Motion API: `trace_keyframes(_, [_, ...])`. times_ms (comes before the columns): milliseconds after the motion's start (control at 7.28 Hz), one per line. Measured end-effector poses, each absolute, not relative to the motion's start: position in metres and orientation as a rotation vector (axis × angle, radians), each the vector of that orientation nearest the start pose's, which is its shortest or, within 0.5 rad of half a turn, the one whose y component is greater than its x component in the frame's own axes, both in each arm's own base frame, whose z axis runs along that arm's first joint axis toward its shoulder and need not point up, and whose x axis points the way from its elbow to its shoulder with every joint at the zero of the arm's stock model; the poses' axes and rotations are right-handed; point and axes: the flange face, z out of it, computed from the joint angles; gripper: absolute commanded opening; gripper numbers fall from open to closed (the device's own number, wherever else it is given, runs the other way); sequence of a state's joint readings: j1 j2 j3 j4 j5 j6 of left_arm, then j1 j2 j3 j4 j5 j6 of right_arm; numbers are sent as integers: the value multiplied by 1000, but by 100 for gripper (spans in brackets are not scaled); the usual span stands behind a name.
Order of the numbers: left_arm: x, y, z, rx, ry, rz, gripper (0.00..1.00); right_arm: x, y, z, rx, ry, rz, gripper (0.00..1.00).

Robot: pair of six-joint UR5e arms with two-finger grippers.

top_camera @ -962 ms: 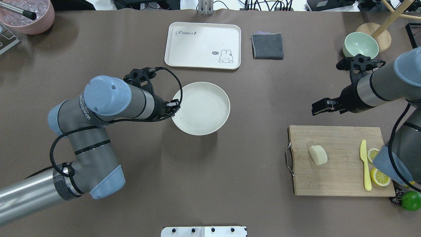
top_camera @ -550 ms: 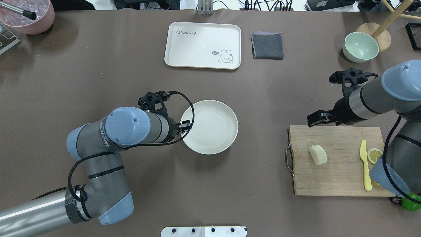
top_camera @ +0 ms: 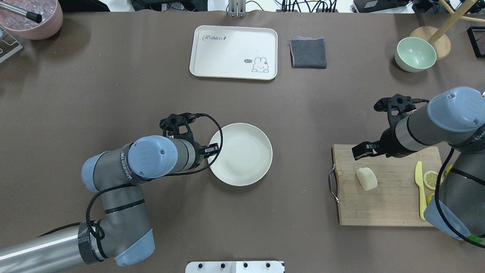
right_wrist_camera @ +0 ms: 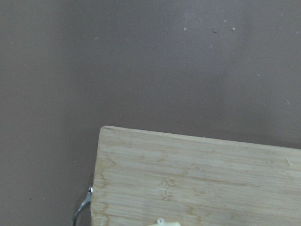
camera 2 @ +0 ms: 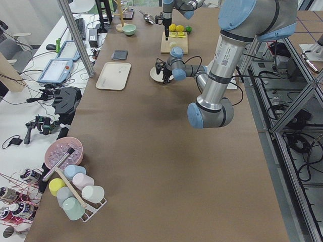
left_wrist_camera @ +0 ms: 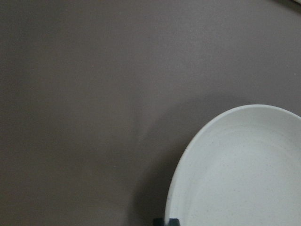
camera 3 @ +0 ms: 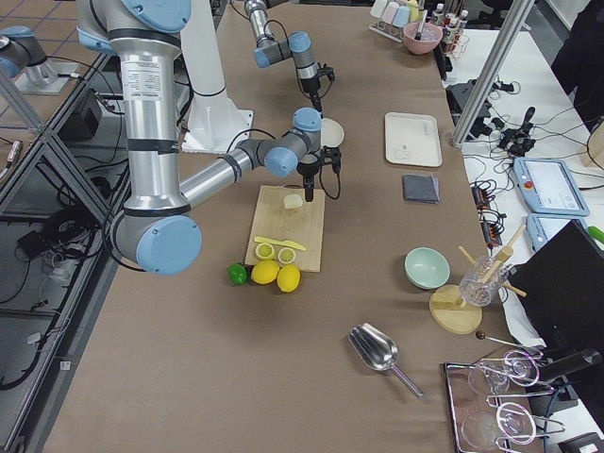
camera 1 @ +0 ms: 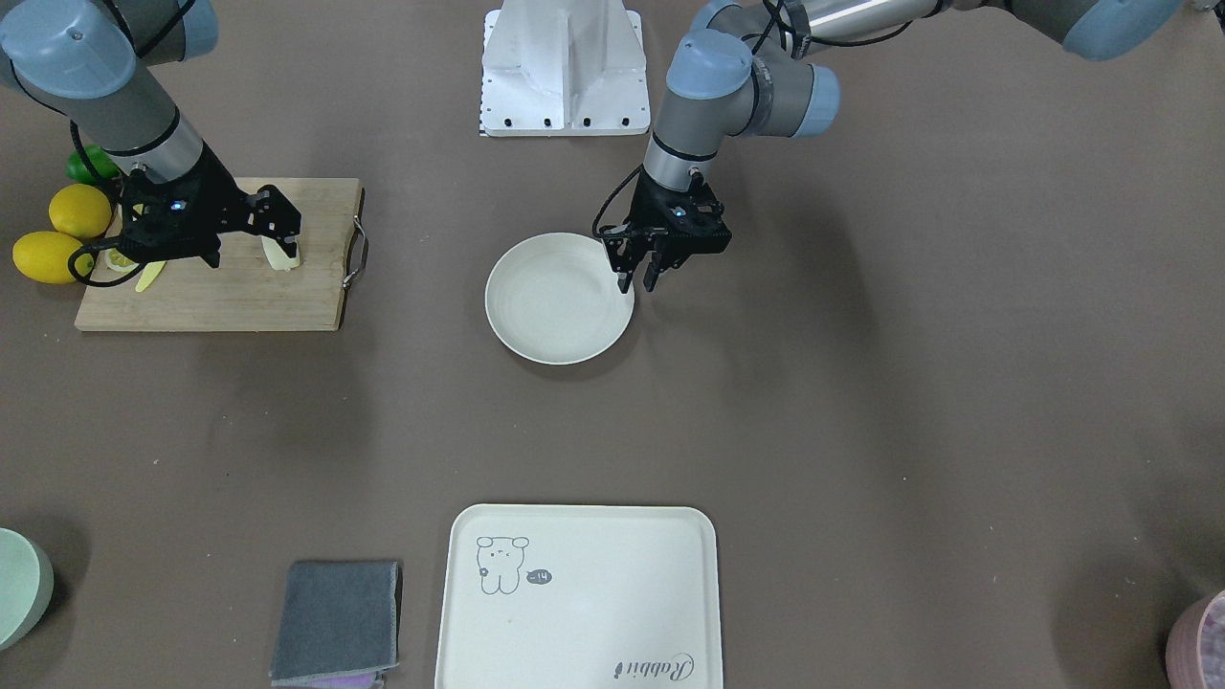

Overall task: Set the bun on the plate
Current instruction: 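Lower the right gripper over the pale bun and close on it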

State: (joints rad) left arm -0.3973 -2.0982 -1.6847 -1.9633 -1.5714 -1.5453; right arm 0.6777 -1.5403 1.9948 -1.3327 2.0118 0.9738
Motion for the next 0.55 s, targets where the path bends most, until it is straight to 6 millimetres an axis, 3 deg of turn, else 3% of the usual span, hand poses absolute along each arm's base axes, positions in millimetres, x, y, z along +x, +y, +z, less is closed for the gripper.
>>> trace_keyframes(275, [557,-384,258,237,1017,-347,98,-351,-366,430,61,-768,-104,100])
trace_keyframes(412, [553,-384,257,240,1021,-348,98,-356,-360,433,57,-761,-115,83])
trace_keyframes(550, [549,-384,258,244,1023,-346,98,-358,-356,437,50,-753,-123,42])
